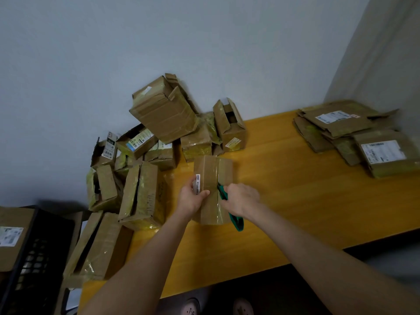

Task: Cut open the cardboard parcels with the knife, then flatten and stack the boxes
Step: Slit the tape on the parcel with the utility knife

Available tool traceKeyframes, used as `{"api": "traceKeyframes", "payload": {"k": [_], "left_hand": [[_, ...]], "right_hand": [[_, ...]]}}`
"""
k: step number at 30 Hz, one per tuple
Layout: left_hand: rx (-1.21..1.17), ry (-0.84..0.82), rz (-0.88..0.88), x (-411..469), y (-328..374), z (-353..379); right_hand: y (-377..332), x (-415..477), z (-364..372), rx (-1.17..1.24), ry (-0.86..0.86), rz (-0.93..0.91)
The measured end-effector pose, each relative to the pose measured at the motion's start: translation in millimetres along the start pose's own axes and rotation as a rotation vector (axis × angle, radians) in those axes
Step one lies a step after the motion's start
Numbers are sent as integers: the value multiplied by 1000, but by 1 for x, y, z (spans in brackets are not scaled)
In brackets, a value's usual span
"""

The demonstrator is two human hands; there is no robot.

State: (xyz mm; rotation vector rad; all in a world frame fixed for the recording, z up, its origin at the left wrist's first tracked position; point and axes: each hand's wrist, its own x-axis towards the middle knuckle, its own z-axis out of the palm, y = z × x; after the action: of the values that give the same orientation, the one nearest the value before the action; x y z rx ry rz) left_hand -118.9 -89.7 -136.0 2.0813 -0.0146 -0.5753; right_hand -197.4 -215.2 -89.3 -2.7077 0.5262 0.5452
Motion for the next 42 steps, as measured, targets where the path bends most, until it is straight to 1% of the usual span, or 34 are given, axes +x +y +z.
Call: {"api": "traceKeyframes", "payload": {"k": [4,7,9,11,13,15,17,18,19,22,24,27,30,33,35,37,39,41,42], "left_hand": [[-43,35,-38,5,2,5],[-133,108,-106,10,-2,3],[-187,121,-134,14,-3,1],[-184,115,-126,18,-3,1],[-155,150,-115,21,-2,-2],[-140,190,-115,26,-3,-6],[-150,165,-121,28,-5,-8],[-172,122,-128,27,-6,-8],[-203,71,-140,25,-8,-8],[-292,-74,-171,16,-12,-8],[-300,-116,-164,12,-16,-9],[-276,-137,-142,6,-24,-12],[-249,-138,-109,0,-31,-14],[-227,-128,-110,0,-35,-15],[-192,-111,-103,1,-34,-15],[-139,-110,-84,2,-29,-12],[-107,-125,-67,1,-24,-8],[-77,-131,-36,-1,-19,-5],[-52,-134,-19,-1,-17,-4]], "right_hand": [[7,-3,-4,89,-36,-4],[6,-14,3,32,-106,-39],[8,-20,14,57,-133,-46],[16,-21,15,233,-135,-32],[28,-17,9,487,-121,-16],[41,-9,3,689,-3,25],[55,2,2,763,141,111],[61,8,4,762,171,154],[66,13,8,732,167,194],[73,23,28,576,93,274],[78,27,45,499,69,343],[86,38,67,388,48,431],[95,47,82,309,23,450],[92,45,79,205,22,431],[81,42,69,136,61,360],[62,41,58,211,63,217],[40,40,53,400,-2,131],[27,41,51,543,-10,143],[25,41,51,552,11,160]]}}
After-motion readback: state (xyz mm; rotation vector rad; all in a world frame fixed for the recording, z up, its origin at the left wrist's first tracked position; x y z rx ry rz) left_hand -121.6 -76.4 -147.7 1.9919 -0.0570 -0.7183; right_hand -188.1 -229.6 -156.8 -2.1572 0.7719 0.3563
